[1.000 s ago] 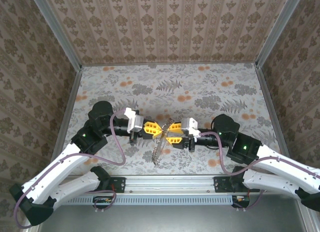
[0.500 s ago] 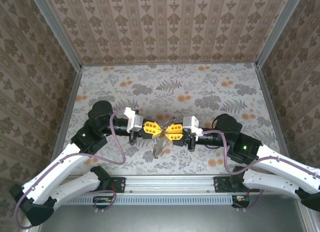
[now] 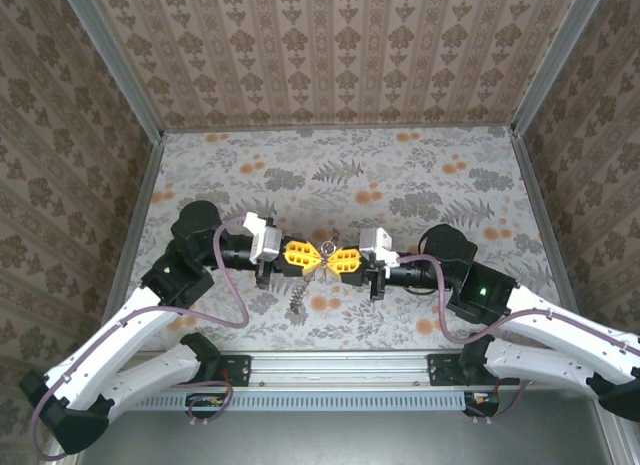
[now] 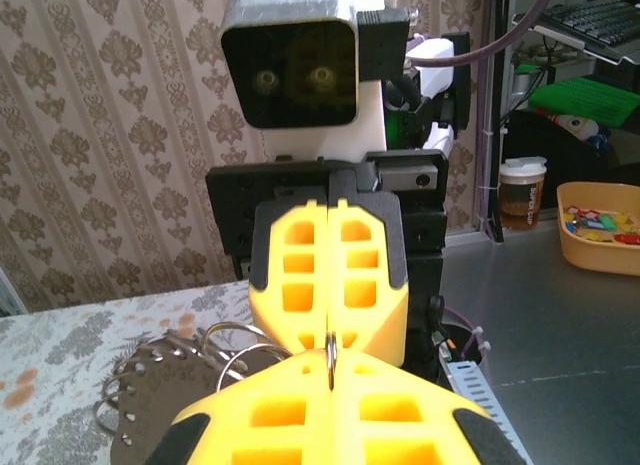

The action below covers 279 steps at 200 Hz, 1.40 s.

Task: Put the keys on the keyring

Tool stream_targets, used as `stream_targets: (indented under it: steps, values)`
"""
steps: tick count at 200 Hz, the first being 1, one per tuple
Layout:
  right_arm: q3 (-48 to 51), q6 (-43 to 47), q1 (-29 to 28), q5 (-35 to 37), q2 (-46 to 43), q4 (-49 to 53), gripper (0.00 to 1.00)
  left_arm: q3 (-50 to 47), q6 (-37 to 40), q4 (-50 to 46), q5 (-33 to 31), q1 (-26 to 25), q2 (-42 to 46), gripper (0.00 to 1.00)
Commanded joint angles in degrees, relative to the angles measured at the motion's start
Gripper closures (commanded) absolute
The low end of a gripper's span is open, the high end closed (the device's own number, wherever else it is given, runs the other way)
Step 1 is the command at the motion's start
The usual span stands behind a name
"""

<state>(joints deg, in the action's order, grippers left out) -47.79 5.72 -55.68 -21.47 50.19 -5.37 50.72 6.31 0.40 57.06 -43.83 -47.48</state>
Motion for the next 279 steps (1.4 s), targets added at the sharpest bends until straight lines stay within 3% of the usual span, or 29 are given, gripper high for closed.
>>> stream_targets:
  steps: [1, 51, 89, 104, 166, 279]
  values:
    - [-2.3, -0.6, 0.5, 1.2, 2.9, -0.9, 0.93, 0.3, -1.5, 4.2, 3.9, -1.8, 0.6, 1.0]
    - [-2.2, -0.1, 0.6, 2.8, 3.1, -2.0, 0.83, 0.2, -0.4, 2.3, 2.4, -1.8, 1.0, 1.0]
    - [0.6, 0.8, 0.6, 5.2, -3.3, -1.4, 0.65, 0.5, 0.4, 0.8, 1.0, -1.7, 1.4, 1.0]
    - [1.7, 1.1, 0.6, 6.7, -5.5, -0.7, 0.63, 0.1, 0.3, 1.0, 0.2, -1.5, 1.4, 1.0]
    - [4.2, 0.4, 0.6, 5.0, -8.1, -4.7, 0.66, -1.4, -3.7, 7.7, -0.8, -1.0, 1.4, 1.0]
    - [3.2, 1.0, -0.1, -2.2, -4.2, -7.7, 0.73, -1.6, -4.1, 7.7, -1.4, -1.1, 1.1, 1.0]
